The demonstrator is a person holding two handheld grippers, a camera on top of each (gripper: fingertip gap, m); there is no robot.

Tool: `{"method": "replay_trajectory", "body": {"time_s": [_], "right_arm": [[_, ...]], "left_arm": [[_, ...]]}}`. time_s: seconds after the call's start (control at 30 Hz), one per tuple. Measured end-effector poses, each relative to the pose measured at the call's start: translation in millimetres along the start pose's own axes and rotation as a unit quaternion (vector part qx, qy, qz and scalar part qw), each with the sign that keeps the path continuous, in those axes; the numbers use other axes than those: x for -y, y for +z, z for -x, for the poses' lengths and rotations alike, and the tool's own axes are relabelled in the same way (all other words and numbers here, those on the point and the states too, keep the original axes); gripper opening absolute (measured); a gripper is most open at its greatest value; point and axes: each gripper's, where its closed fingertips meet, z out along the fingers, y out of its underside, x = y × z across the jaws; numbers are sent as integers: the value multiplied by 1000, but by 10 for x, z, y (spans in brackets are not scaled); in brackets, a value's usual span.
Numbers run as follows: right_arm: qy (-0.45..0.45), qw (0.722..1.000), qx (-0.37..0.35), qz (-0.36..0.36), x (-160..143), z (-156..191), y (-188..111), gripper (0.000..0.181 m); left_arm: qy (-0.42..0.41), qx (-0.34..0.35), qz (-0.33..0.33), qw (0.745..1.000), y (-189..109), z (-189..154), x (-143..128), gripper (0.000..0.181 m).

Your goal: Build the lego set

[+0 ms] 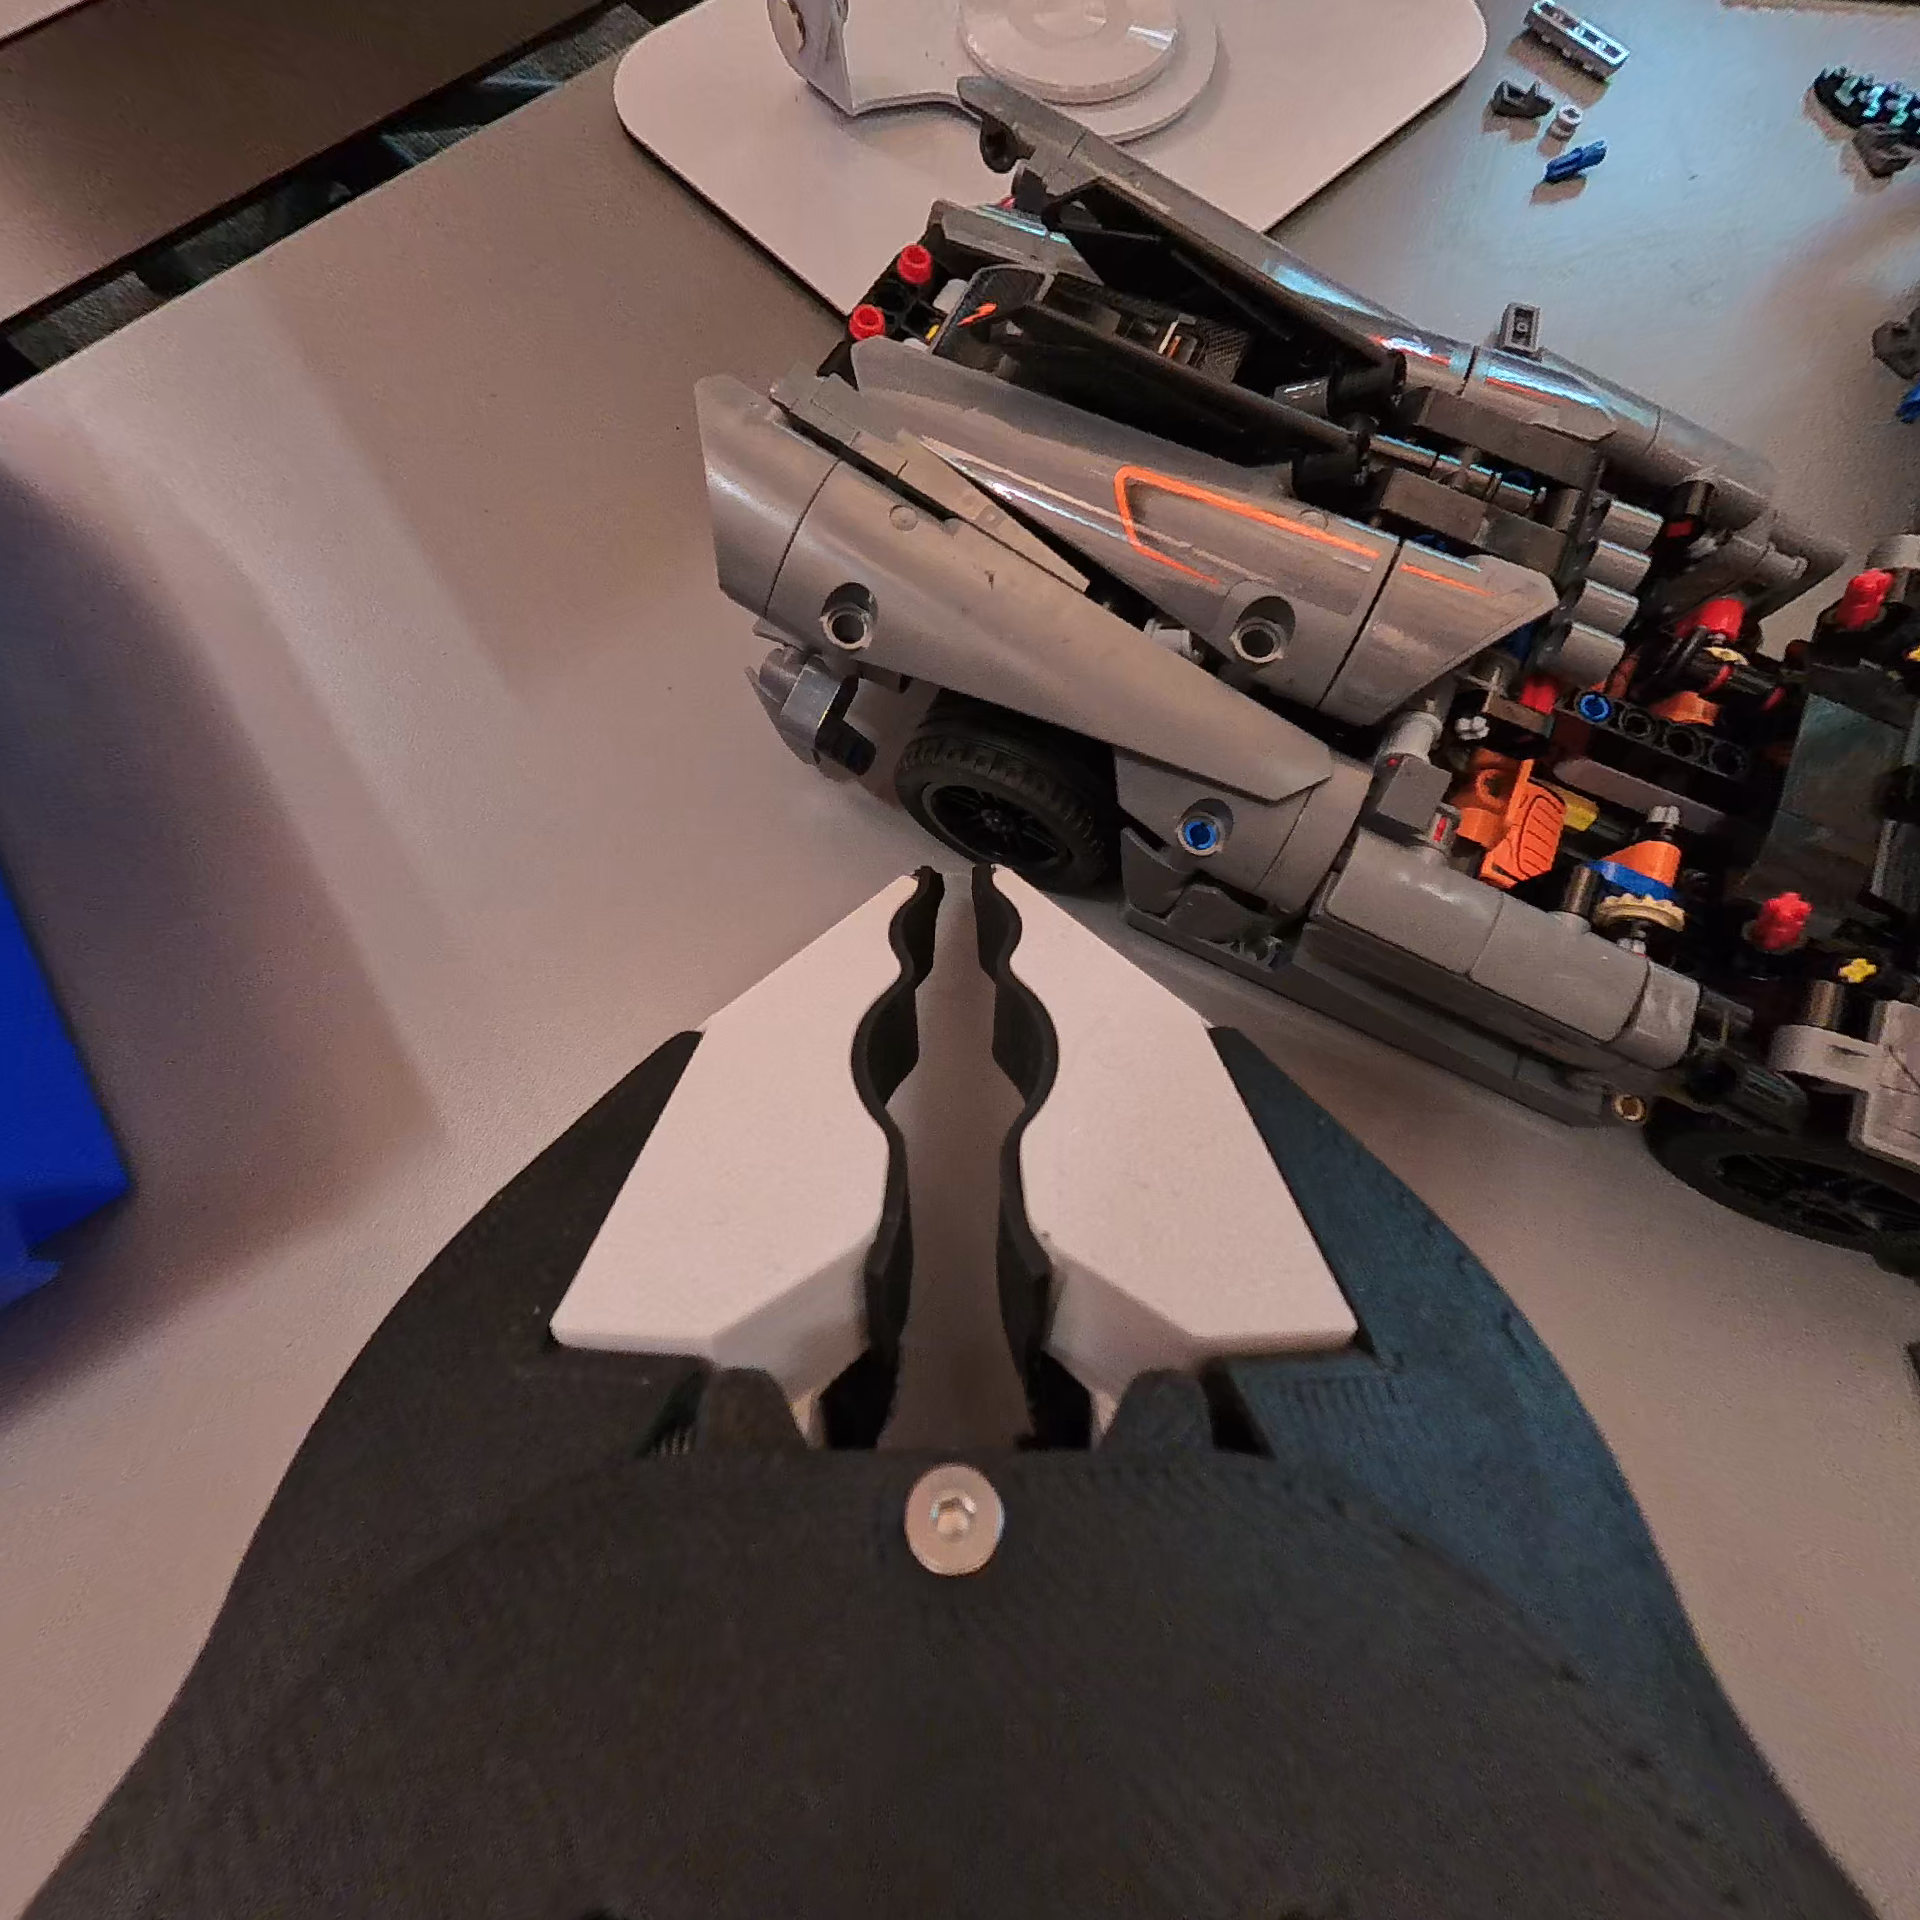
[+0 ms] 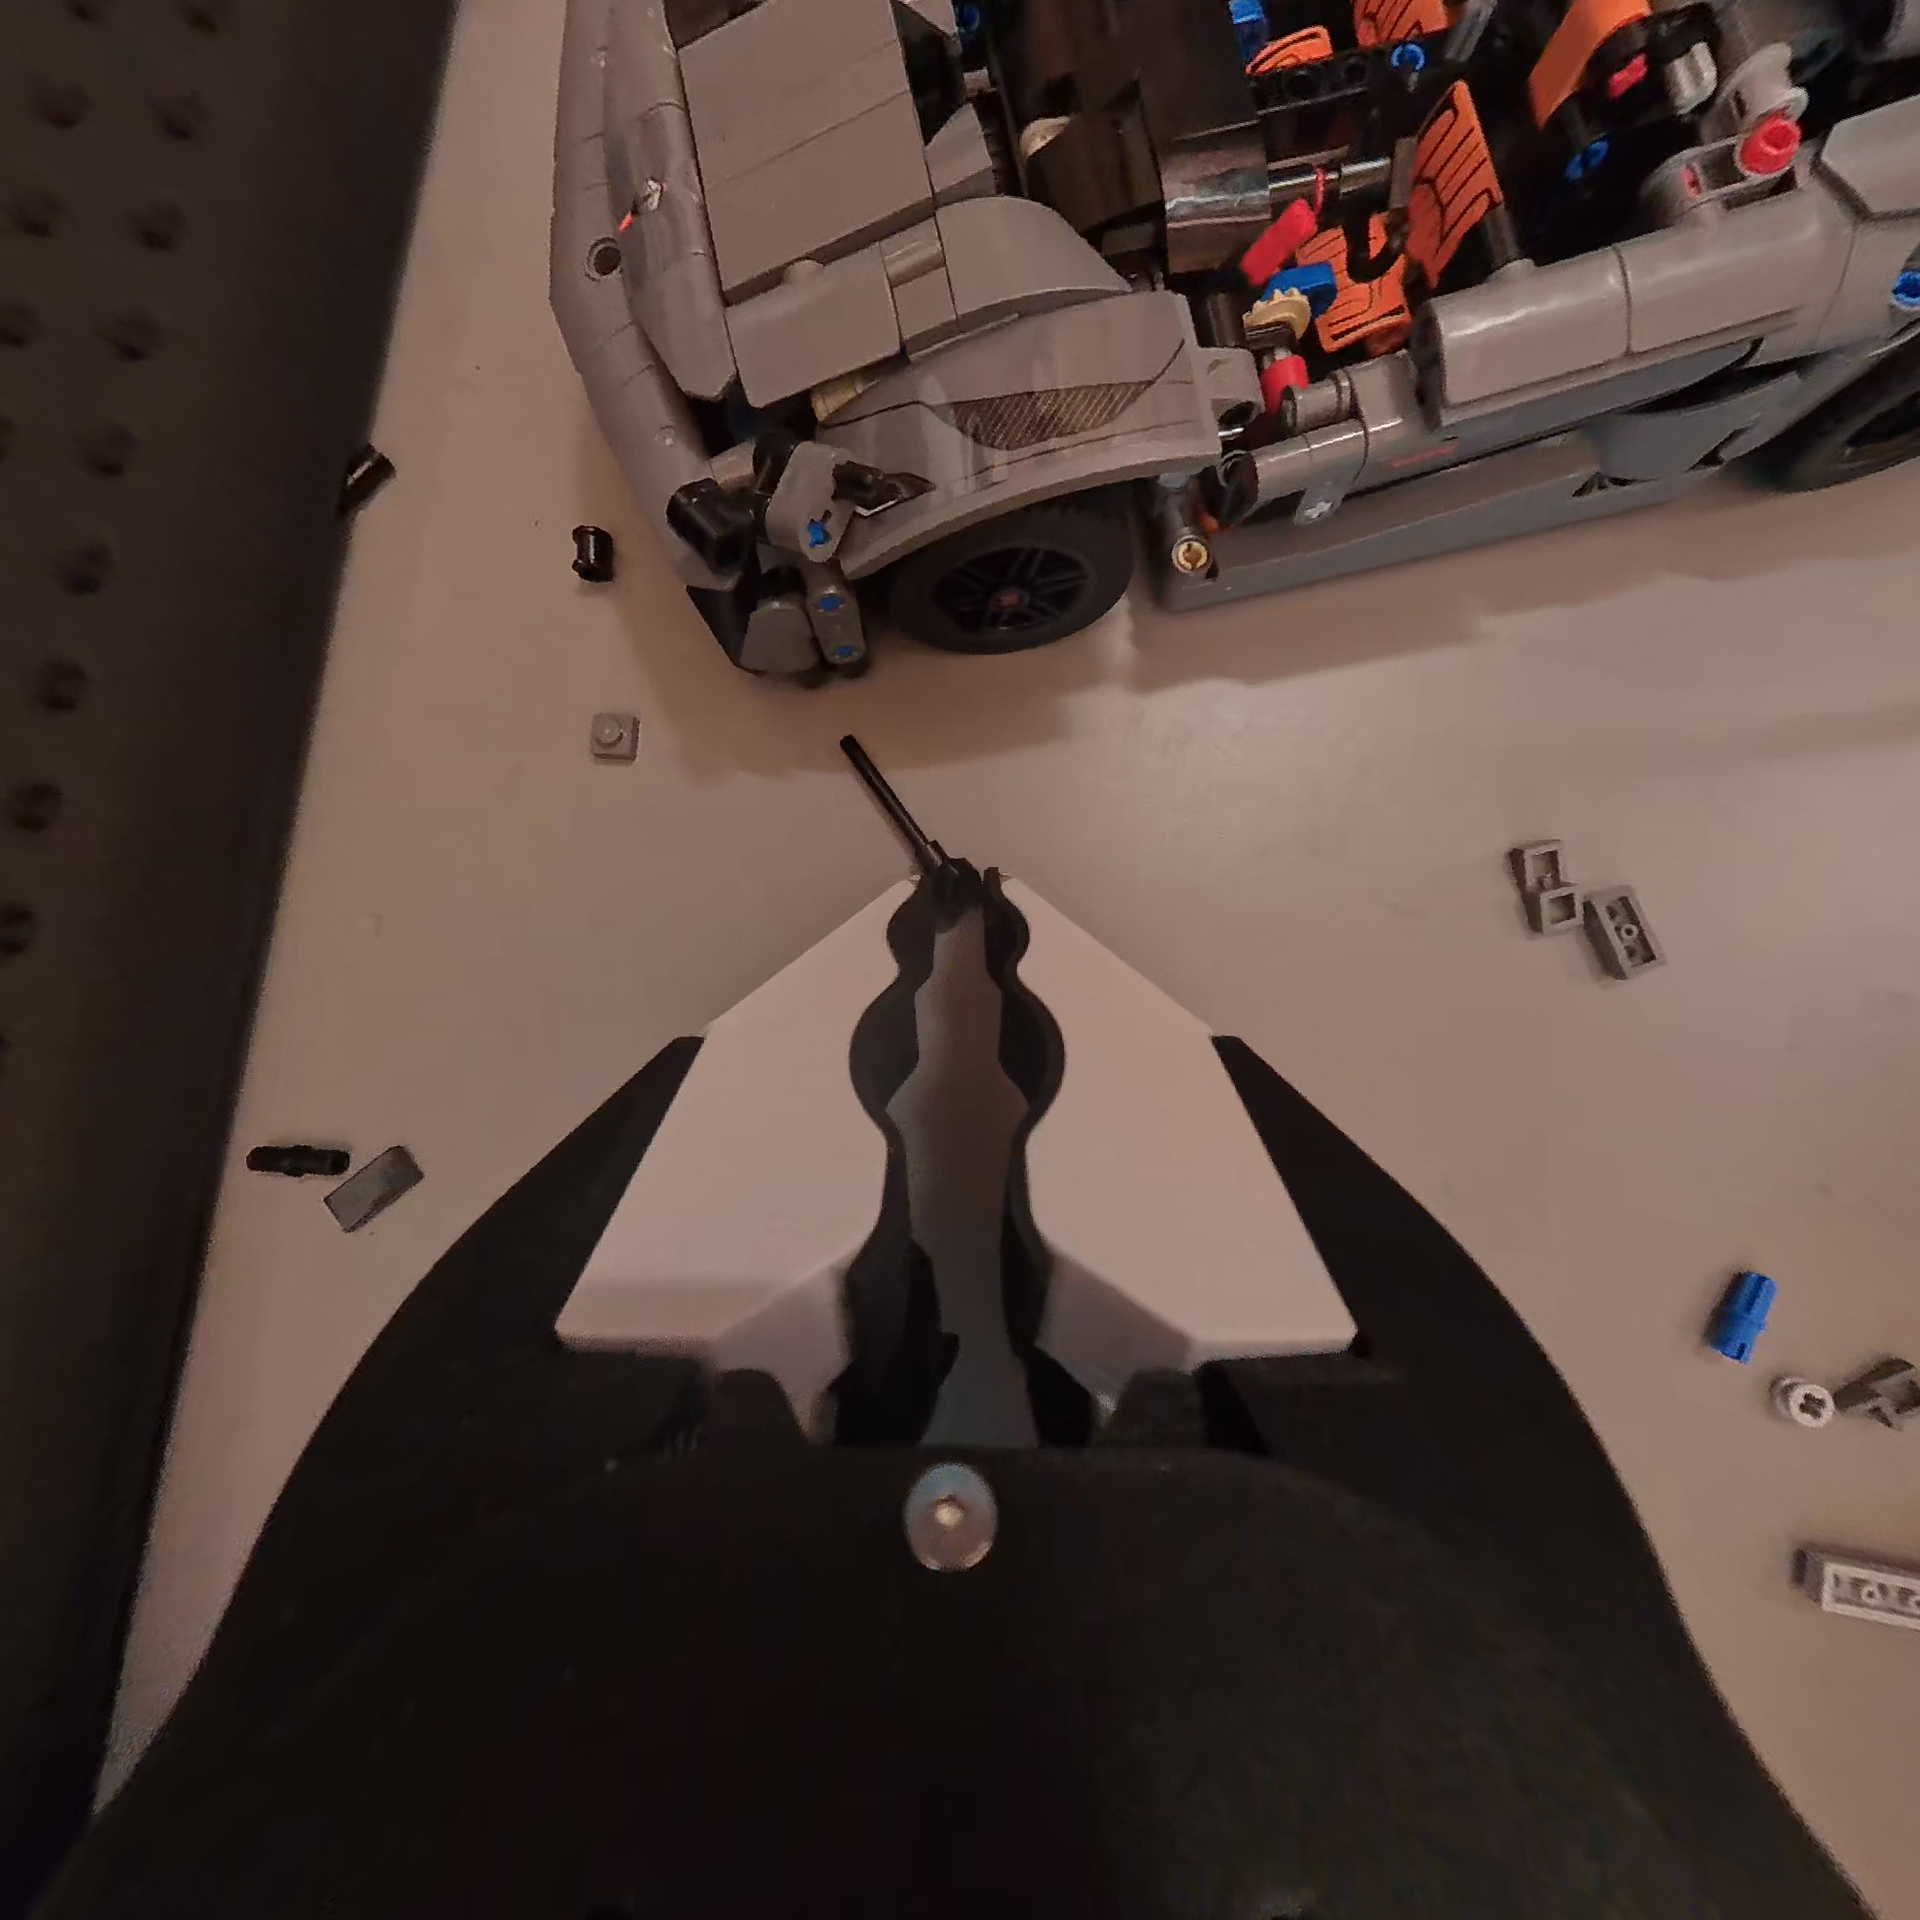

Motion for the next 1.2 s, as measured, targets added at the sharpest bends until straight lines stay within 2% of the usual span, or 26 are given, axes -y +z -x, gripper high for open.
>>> {"method": "replay_trajectory", "body": {"time_s": [0.2,0.43,0.57,0.8,0.93,1.07,1.2], "right_arm": [[15,1000,-21,-12,-51,-110,-171,7],[55,997,-44,7,-297,-294,-268,8],[73,996,-58,12,-362,-372,-320,20],[103,988,-116,-29,-413,-604,-679,22],[111,987,-110,-49,-461,-600,-804,21],[97,990,-79,-64,-344,-486,-716,22],[66,995,-67,-26,-291,-378,-455,21]], "left_arm": [[2,4,2,1000,1,7,-6,5],[6,6,9,1000,14,7,-25,5],[6,7,7,1000,7,9,-19,4],[5,8,8,1000,10,13,-22,5],[6,9,13,1000,24,13,-38,5],[6,9,15,1000,33,17,-50,5],[5,11,17,1000,32,23,-60,5]]}}
